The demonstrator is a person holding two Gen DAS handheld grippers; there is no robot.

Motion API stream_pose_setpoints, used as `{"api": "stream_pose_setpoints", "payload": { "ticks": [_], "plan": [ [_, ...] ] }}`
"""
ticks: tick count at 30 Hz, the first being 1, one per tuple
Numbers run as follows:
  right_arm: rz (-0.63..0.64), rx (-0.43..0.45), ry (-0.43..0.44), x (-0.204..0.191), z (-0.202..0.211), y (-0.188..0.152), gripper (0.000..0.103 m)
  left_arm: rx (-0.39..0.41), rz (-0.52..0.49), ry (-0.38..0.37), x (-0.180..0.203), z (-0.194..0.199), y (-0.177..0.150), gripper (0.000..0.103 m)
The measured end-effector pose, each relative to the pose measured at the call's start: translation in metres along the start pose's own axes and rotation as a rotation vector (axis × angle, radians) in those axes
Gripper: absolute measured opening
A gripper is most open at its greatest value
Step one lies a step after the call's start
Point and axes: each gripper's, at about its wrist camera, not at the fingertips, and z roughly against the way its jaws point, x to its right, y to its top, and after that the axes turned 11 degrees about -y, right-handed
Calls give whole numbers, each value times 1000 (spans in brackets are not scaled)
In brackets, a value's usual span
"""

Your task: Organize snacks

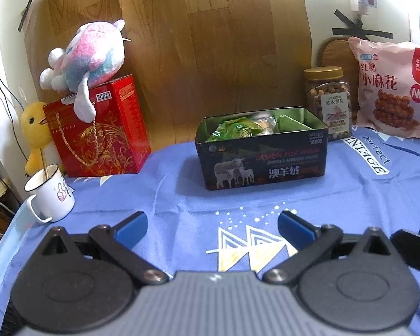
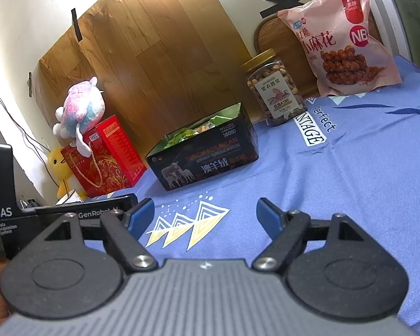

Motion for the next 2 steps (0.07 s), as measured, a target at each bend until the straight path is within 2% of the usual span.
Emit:
{"api": "stream_pose_setpoints", "payload": {
  "ticks": [2],
  "plan": [
    [-4,0,0,1,0,0,82,-6,1,3,0,-1,0,103]
  ]
}}
